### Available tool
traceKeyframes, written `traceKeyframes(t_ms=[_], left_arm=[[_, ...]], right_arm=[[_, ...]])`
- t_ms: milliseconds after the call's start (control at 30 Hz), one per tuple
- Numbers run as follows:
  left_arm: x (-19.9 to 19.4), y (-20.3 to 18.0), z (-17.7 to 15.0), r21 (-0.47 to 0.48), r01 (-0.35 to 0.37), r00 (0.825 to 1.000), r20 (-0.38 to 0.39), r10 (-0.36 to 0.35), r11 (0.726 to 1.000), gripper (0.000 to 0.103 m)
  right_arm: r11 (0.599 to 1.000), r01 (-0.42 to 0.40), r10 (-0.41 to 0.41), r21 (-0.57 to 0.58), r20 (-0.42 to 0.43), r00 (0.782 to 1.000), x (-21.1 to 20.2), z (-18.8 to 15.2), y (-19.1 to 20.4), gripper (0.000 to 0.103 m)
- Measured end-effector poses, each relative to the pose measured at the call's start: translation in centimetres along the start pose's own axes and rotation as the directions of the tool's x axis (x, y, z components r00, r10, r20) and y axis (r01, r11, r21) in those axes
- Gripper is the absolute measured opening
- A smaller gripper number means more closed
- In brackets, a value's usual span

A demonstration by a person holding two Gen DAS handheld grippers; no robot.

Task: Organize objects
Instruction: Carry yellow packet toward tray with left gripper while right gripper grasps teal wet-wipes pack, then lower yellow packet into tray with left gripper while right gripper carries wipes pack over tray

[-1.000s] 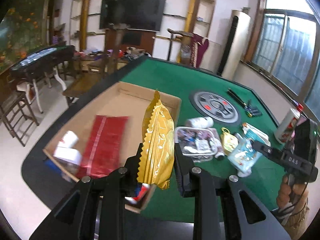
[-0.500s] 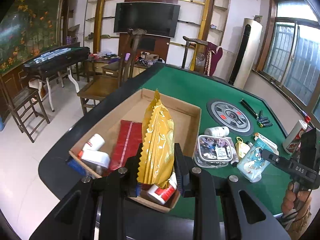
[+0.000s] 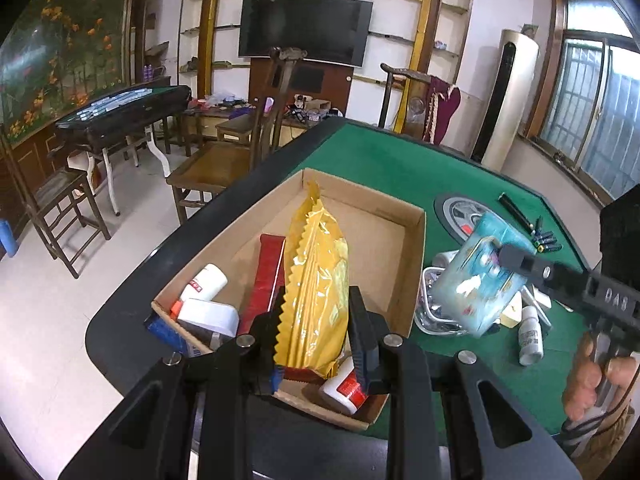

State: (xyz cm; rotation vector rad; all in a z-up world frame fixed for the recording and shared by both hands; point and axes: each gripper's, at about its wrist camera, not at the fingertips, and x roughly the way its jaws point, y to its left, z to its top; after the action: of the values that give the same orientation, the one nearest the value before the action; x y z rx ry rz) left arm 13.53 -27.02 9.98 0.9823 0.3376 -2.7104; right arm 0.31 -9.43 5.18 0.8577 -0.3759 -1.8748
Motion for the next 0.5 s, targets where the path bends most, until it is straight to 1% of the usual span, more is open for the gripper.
traceKeyframes(t_ms=[133, 333, 500], left_arm=[[1.5, -0.8, 0.5, 0.011, 0.019, 1.0, -0.011, -0.019, 1.0, 0.026], [3.0, -2.2, 1.1, 0.037, 0.06, 0.998, -0.023, -0.059, 0.997, 0.026], [3.2, -2.5, 1.4, 0.033, 0.06, 0.998, -0.026, -0.059, 0.998, 0.026]], right_arm=[[1.0, -0.006, 0.006, 0.029, -0.016, 1.0, 0.6, -0.3, -1.0, 0.013], [1.0, 0.006, -0.006, 0.025, -0.005, 1.0, 0.1, -0.2, -1.3, 0.013], [1.0, 0.019, -0.019, 0.022, -0.011, 1.0, 0.3, -0.2, -1.5, 0.013]])
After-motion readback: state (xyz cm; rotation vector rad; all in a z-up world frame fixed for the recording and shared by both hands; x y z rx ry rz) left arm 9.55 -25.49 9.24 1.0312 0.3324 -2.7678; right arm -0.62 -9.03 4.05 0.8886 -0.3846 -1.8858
